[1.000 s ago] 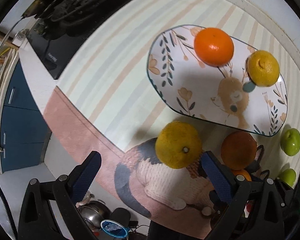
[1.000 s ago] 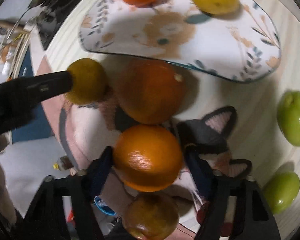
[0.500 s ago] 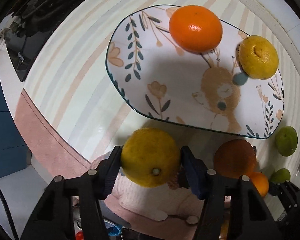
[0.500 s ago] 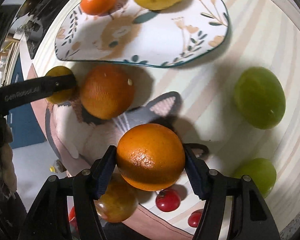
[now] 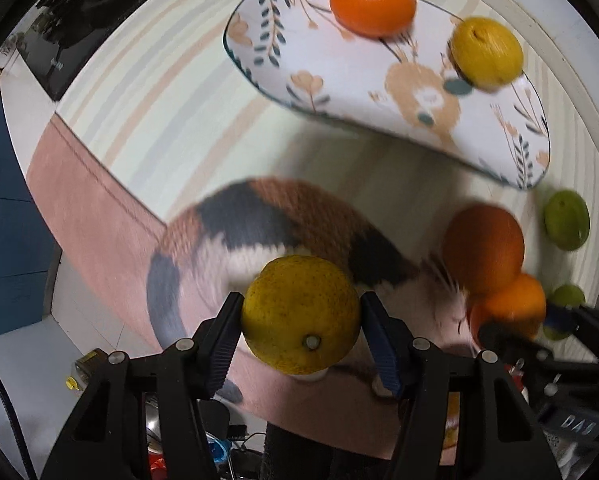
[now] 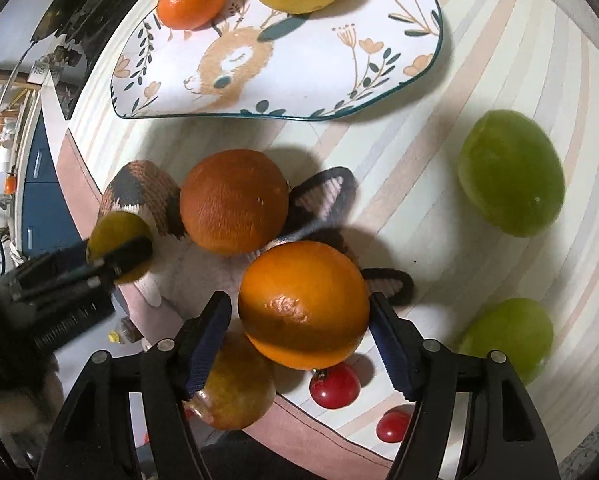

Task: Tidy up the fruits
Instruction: 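Grasp a large yellow citrus with the left tool while the right tool grasps an orange, then lower the yellow citrus and orange onto the plate and open both tools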

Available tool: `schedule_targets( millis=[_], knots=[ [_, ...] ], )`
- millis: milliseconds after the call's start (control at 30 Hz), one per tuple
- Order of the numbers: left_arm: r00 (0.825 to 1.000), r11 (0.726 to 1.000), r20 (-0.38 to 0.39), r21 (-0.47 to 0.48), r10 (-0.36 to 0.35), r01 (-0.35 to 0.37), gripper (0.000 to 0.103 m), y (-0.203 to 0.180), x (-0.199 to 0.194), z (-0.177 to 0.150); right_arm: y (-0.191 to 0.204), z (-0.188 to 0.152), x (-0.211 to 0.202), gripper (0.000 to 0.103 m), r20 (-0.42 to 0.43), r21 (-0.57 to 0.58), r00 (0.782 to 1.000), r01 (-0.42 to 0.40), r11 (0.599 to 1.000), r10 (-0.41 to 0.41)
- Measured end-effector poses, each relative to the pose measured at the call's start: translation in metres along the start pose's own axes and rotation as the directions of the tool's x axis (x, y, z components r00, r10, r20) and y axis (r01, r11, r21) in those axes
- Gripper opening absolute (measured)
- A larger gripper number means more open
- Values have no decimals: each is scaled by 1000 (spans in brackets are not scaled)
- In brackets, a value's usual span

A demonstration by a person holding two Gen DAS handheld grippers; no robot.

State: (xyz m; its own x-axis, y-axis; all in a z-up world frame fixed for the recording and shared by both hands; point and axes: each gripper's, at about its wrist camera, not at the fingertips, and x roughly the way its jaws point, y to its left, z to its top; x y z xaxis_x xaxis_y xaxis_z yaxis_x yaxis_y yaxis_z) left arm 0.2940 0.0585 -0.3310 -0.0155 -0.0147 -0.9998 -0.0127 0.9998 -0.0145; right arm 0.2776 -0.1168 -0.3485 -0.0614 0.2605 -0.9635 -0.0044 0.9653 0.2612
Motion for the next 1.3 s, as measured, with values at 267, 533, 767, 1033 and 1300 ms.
schedule_targets(
  millis=[267,533,767,1033,1300],
  knots=[
    [999,1000,32,7,25,-25,57,-9,3,-8,9,-4,4,69,18,-26,998,53,998,-53],
    [999,1000,33,6,22,-22,57,-14,-1,-7,15,-10,4,68,31,-39,997,69,997,-68],
    [996,1000,79,11,-30,29,57,-22,-34,3,15,-17,-32,68,75,-38,997,3,999,0],
    [980,995,173,36,-94,89,57,-20,-94,53,22,22,-93,68,207,-44,974,-82,996,89],
    [990,999,137,16,-43,42,57,-3,-83,133,52,102,-63,68,207,-48,963,-168,985,174]
  ],
)
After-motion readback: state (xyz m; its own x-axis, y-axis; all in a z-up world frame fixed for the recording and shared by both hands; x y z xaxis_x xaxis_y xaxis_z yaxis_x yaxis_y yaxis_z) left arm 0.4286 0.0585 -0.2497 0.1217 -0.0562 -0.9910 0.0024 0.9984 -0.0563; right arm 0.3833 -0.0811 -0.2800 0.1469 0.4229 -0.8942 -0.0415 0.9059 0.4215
